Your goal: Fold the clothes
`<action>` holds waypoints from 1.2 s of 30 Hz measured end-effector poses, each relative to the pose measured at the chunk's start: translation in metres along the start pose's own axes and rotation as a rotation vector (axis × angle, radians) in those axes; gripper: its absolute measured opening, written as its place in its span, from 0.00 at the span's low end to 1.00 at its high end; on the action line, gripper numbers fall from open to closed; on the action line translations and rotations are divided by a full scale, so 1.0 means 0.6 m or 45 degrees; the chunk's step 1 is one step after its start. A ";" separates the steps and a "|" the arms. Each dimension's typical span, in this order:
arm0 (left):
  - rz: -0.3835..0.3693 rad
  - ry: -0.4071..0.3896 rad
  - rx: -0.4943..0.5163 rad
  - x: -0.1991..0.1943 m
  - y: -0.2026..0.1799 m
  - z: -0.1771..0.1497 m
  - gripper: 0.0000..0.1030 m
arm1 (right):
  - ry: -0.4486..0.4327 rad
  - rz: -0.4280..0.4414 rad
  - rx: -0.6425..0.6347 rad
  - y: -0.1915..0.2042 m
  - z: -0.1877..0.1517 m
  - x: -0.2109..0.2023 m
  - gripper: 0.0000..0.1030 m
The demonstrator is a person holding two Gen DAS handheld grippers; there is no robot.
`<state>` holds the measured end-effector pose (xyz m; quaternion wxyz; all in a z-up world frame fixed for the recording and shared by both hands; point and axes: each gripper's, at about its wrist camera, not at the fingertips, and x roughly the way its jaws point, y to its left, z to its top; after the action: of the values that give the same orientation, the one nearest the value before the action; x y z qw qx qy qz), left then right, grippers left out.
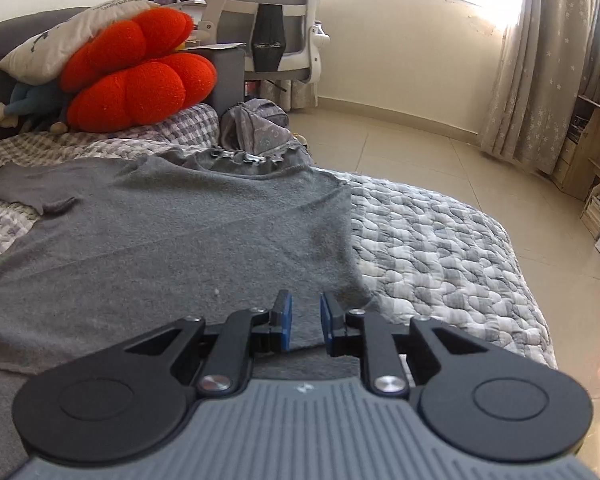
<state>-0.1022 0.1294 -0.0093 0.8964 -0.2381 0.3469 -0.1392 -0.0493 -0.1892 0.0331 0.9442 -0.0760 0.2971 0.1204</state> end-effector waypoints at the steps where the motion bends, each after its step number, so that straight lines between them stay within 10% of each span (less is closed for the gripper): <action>1: -0.007 0.004 -0.012 0.000 0.003 0.001 0.15 | -0.021 0.042 -0.046 0.026 0.002 -0.012 0.20; 11: -0.017 0.009 -0.012 0.000 0.007 0.006 0.15 | -0.013 0.484 -0.386 0.262 -0.016 -0.039 0.20; 36: -0.057 0.009 0.032 -0.002 0.033 0.018 0.15 | 0.147 0.492 -0.300 0.273 -0.022 -0.030 0.21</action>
<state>-0.0939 0.1501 -0.0119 0.8948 -0.2342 0.3428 -0.1642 -0.1155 -0.0383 0.0210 0.8697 -0.1341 0.3436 0.3281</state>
